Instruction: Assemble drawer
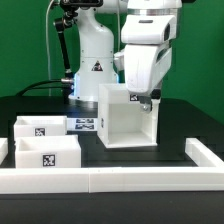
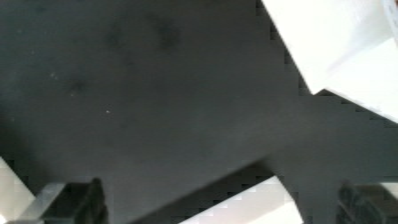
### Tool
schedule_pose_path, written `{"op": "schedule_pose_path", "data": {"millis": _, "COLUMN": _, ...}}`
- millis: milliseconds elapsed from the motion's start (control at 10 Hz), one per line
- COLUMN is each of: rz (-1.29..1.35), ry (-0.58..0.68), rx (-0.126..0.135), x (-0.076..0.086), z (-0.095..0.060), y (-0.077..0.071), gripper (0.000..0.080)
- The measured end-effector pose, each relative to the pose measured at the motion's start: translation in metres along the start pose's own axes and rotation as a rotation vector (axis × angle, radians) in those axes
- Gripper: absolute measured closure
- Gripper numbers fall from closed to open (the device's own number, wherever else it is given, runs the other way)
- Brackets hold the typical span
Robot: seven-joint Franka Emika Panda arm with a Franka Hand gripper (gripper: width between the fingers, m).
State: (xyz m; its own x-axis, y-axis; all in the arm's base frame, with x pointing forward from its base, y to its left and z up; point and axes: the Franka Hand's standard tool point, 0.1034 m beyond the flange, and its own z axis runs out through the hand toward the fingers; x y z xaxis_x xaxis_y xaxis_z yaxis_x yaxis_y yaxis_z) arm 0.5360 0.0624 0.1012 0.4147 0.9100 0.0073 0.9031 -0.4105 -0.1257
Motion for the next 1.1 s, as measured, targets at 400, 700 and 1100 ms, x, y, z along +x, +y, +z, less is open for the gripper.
{"op": "schedule_pose_path", "data": {"millis": 400, "rz": -0.012, "ry": -0.007, "rx": 0.013, "x": -0.0029, "z": 0.0007, "y": -0.001, "gripper": 0.015}}
{"op": "schedule_pose_path", "data": {"millis": 700, "rz": 0.025, "ry": -0.008, "rx": 0.014, "x": -0.0034, "z": 0.0011, "y": -0.0014, "gripper": 0.015}}
{"op": "schedule_pose_path", "data": {"millis": 1100, "rz": 0.389, "ry": -0.019, "rx": 0.024, "x": -0.004, "z": 0.0026, "y": -0.0063, "gripper": 0.015}}
